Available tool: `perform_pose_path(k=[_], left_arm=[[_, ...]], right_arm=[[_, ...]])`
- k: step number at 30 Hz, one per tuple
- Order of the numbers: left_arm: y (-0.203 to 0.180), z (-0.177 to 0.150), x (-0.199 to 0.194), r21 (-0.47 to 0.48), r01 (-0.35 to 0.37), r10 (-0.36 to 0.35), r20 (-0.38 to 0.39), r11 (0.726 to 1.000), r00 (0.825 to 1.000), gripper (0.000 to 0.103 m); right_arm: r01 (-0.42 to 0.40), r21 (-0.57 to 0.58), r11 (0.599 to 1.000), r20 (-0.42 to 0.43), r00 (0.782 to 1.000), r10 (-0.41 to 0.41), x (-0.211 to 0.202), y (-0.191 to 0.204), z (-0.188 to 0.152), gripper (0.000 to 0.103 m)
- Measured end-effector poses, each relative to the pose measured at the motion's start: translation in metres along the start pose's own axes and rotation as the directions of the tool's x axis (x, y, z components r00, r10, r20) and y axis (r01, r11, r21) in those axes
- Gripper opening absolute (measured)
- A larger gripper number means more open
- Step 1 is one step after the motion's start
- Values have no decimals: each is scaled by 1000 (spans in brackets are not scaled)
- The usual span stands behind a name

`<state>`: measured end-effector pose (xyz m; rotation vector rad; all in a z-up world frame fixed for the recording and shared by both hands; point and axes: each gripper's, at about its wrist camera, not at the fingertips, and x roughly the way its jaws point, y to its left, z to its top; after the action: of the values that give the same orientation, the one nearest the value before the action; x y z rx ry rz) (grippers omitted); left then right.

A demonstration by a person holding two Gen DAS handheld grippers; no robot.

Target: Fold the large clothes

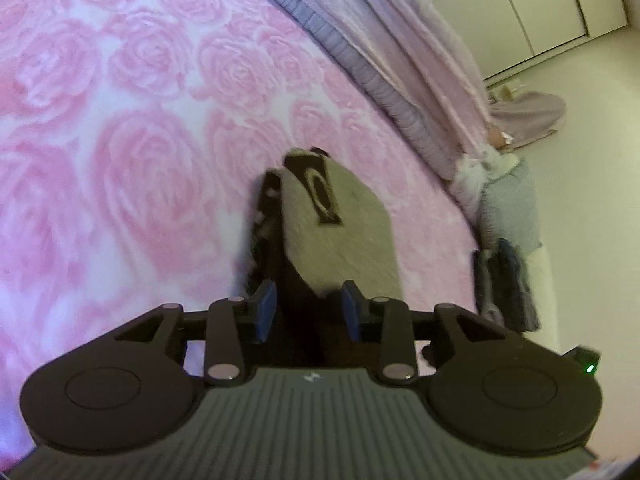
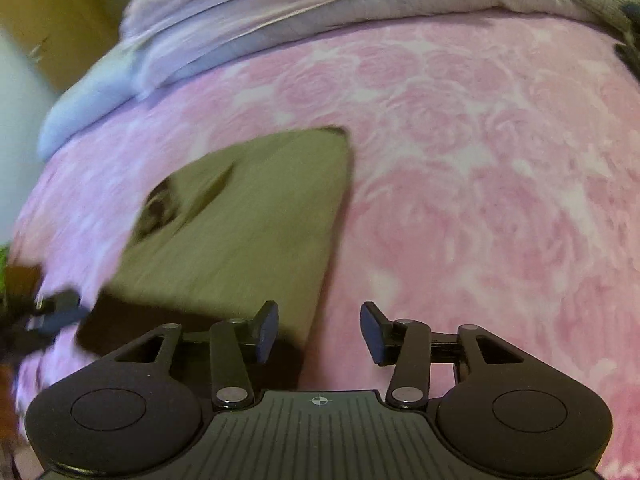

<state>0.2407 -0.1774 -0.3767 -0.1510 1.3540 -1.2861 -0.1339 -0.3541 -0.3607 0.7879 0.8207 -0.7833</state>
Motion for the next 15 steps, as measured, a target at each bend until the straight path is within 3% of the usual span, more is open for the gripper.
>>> perform_pose_path(k=[4, 8, 9, 10, 11, 15], left_arm=[[-18, -16, -12, 73, 14, -11, -33, 997, 999, 30], [-27, -28, 1, 164, -13, 23, -59, 986, 998, 30], [-27, -31, 4, 180, -23, 34, -57, 983, 998, 26], [-26, -33, 7, 195, -38, 50, -58, 980, 997, 9], [-24, -36, 9, 208, -50, 63, -58, 977, 996, 6], [-15, -52, 6, 261, -110, 119, -19, 959, 993, 4]], right_arm=[[-37, -235, 971, -40, 999, 29, -9, 29, -36, 46], [40, -469, 882, 8, 999, -41, 10, 58, -59, 46], [55, -513, 856, 31, 998, -45, 15, 62, -63, 45], [67, -554, 830, 48, 998, -48, 21, 66, -65, 17], [74, -594, 801, 64, 997, -45, 24, 68, -67, 3], [127, -692, 710, 113, 991, -67, 24, 61, -70, 3]])
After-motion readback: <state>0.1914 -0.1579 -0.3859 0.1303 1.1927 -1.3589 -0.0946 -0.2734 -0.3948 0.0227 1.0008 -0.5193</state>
